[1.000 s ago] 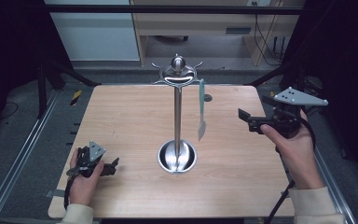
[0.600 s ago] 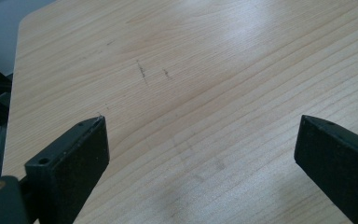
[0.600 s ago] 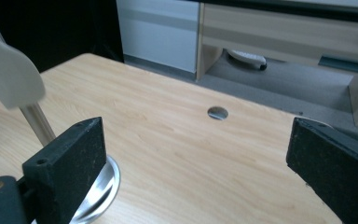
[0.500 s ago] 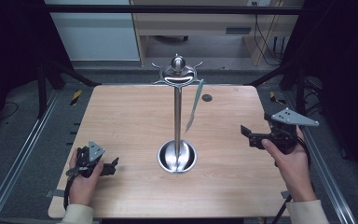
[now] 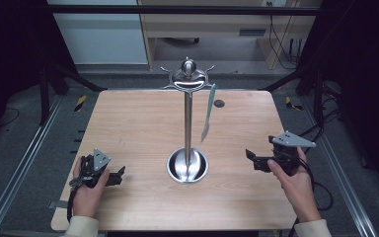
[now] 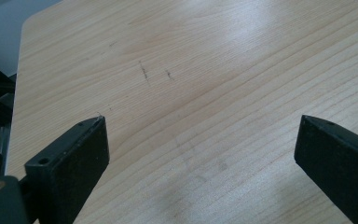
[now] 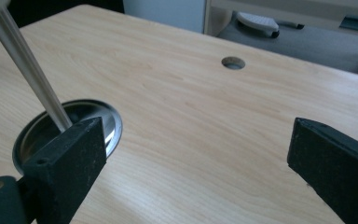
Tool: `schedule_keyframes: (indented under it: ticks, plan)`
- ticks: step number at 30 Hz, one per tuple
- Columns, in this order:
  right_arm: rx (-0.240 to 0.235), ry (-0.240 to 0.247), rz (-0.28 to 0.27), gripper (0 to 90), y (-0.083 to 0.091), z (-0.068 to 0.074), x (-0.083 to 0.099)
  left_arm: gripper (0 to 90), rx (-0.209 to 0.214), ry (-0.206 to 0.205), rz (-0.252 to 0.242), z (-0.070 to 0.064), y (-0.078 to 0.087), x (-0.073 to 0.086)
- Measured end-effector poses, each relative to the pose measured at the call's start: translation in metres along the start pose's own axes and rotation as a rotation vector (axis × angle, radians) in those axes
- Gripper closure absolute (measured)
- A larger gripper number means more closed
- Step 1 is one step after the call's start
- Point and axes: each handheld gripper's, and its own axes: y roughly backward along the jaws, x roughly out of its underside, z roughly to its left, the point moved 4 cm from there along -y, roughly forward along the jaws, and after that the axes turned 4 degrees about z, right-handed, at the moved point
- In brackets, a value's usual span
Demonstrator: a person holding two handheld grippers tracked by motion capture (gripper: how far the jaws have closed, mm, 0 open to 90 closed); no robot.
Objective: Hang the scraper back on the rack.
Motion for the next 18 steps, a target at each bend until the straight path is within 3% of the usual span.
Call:
schedule_keyframes:
  ticks: [5, 11, 18]
  plan:
    - [-0.008, -0.007, 0.019, 7.4, -0.014, 0.008, 0.012, 2.8, 0.002, -0.004, 0.002, -0.001, 0.0, 0.0]
    - [-0.001, 0.028, 0.069, 9.1, -0.032, 0.016, 0.029, 2.8, 0.002, -0.005, 0.005, -0.001, -0.001, 0.0]
    - [-0.001, 0.033, 0.112, 10.6, -0.051, 0.023, 0.055, 2.8, 0.007, -0.012, -0.004, -0.003, -0.001, -0.002]
